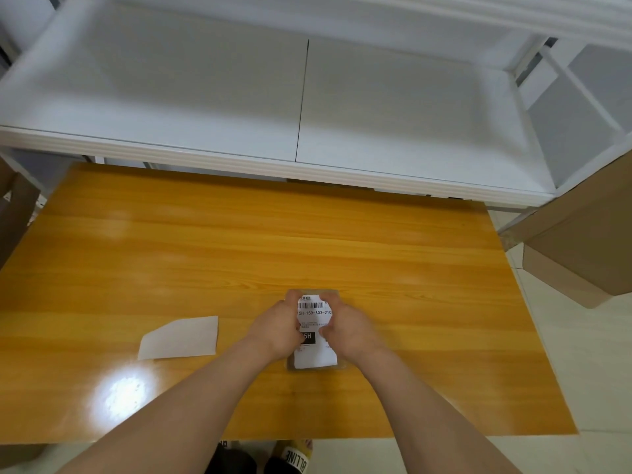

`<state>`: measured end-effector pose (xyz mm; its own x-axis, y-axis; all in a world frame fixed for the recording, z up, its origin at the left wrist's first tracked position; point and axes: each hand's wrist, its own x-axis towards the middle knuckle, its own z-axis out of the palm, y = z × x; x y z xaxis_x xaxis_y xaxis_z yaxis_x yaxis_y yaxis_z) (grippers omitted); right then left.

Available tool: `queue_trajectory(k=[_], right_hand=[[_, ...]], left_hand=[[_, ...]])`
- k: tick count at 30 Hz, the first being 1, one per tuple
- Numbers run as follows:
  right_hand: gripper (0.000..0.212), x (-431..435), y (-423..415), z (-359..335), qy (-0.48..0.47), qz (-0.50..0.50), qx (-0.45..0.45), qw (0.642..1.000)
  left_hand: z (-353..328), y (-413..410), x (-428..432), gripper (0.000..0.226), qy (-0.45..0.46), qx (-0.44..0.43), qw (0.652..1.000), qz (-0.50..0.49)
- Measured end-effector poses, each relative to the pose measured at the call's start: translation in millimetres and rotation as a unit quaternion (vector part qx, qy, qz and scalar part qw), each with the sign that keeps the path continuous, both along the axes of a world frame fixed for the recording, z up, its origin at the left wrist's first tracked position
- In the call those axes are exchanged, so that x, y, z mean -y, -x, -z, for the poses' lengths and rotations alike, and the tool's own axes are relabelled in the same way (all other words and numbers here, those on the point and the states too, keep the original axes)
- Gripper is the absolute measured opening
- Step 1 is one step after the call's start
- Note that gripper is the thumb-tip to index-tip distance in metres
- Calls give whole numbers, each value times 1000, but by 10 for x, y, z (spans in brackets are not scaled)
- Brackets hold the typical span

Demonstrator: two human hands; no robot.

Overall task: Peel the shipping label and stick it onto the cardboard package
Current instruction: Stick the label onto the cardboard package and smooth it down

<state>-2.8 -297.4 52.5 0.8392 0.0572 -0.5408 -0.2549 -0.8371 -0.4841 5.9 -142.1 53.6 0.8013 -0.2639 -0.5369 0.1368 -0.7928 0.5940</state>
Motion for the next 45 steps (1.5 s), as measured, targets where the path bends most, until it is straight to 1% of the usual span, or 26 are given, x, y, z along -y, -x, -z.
queue_trajectory(k=[4, 8, 11, 14, 16, 19, 23, 27, 32, 37, 45], right_hand=[[60, 47, 11, 3, -5, 15, 33, 999], [60, 106, 69, 48, -16, 27, 60, 998], [69, 124, 84, 50, -17, 26, 73, 997], [80, 102, 64, 20, -6, 0, 75, 997], [87, 83, 32, 6, 6, -18, 65, 998], [90, 69, -29, 3, 18, -34, 48, 998], [91, 48, -77, 61, 0, -40, 29, 999], [91, 28, -65, 144, -27, -20, 30, 999], [90, 13, -72, 167, -55, 7, 30, 998], [73, -3, -71, 199, -78, 60, 45, 994], [61, -68, -69, 206, -100, 119, 55, 986]], left_hand=[[14, 15, -16, 71, 17, -3, 1000, -18], [95, 64, -49, 73, 36, 18, 997, -71], [150, 102, -65, 84, 32, 30, 994, -103], [194, 112, -86, 101, 39, 29, 990, -135], [203, 102, -91, 106, 45, 21, 989, -137], [191, 82, -83, 111, 71, -1, 989, -132], [209, 66, -66, 117, 95, -34, 987, -125], [255, 50, -64, 115, 101, -39, 984, -140], [325, 20, -56, 104, 130, -30, 974, -183], [378, 1, -47, 96, 150, -40, 965, -213], [453, -10, -23, 85, 175, -50, 948, -260]])
